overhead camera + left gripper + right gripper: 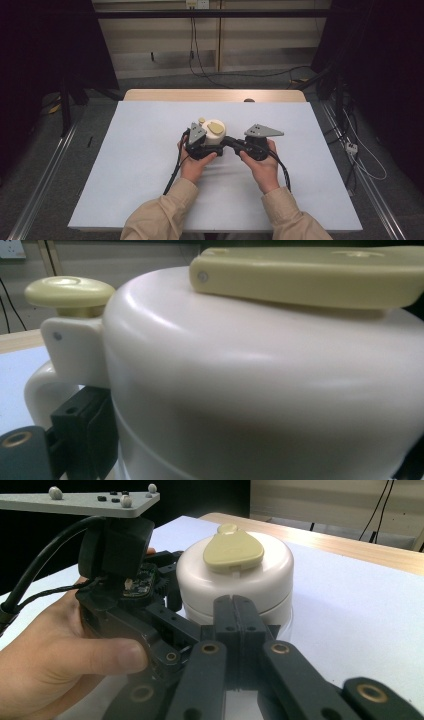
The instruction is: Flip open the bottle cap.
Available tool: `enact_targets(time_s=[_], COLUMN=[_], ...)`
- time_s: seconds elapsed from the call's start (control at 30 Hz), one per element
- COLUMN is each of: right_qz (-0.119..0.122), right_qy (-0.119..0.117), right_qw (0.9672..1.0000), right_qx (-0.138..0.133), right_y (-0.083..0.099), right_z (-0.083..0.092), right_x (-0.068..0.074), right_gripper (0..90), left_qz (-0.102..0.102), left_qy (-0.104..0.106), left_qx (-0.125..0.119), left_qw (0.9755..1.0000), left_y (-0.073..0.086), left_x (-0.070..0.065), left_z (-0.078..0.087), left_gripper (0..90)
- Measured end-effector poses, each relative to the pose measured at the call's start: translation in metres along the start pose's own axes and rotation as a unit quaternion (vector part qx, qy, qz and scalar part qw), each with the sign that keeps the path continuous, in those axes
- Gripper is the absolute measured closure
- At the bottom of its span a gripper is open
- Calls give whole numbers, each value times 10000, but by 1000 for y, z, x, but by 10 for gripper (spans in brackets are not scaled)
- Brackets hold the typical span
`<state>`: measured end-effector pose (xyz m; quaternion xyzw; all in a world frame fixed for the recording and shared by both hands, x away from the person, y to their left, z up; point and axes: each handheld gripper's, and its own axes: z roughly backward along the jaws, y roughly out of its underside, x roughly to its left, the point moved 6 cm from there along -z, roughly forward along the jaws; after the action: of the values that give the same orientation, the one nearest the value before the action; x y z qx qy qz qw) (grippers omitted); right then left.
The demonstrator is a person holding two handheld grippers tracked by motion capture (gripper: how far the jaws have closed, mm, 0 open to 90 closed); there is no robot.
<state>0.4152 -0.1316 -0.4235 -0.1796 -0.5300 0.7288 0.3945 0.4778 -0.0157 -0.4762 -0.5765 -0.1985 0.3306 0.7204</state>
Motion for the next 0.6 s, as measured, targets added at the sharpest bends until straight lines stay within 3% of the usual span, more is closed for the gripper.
enact_targets(time_s=[0.6], right_qz=[57], right_qy=[75], right_qw=[9999], right_qx=[38], right_y=[-2], right_z=[-8], right_x=[-1], right_gripper=[900], left_qz=[-19], left_qy=[4], left_qx=[7], left_qw=[10000], left_y=[0], left_x=[0], left_z=[0], left_gripper=[62])
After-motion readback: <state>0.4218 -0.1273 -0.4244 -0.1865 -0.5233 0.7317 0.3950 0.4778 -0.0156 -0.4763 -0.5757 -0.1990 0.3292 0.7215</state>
